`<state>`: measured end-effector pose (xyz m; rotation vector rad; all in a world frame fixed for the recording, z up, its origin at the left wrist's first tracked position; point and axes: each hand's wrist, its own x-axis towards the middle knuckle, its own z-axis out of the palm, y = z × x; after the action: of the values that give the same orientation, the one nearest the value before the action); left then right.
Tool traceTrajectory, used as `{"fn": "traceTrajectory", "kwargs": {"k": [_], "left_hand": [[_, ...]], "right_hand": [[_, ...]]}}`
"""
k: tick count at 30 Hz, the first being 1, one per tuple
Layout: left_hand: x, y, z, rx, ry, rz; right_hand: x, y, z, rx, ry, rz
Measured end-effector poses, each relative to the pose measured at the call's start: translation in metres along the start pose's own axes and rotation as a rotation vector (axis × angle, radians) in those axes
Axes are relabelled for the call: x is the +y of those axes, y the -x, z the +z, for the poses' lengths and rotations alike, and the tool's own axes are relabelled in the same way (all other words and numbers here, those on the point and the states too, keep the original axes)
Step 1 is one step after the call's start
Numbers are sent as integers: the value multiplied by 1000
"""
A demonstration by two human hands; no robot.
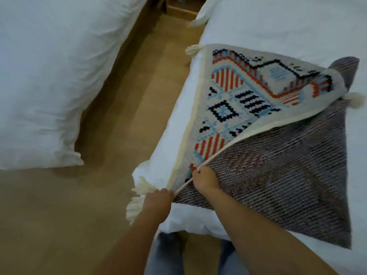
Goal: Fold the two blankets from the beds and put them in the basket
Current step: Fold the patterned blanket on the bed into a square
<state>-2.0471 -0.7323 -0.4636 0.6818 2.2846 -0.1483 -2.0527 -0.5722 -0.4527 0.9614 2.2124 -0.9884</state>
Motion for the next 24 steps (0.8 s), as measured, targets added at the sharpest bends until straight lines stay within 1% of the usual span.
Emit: {"fn": "traceTrajectory", "kwargs": {"k": [3, 5, 9, 14, 18, 21, 24], "left_hand": [[-39, -8, 16, -53, -7, 30], [-53, -16, 24, -57, -4, 63], [-55, -30, 30, 0, 53, 105], [-61, -42, 27, 52, 112, 69], [-65, -59, -10, 89, 71, 110], [-51, -80, -60, 116, -6, 208], [-28, -96, -112, 78, -63, 315]], "right_hand": [[-21, -2, 34, 9, -40, 36], [-29, -7, 49, 41, -47, 63], [-29, -17, 59, 118, -85, 113], [-26, -21, 64, 134, -129, 101], [-36, -26, 56, 151, -174, 137], [-45, -31, 41, 180, -225, 156], [-53, -38, 16, 229, -278, 170]]}}
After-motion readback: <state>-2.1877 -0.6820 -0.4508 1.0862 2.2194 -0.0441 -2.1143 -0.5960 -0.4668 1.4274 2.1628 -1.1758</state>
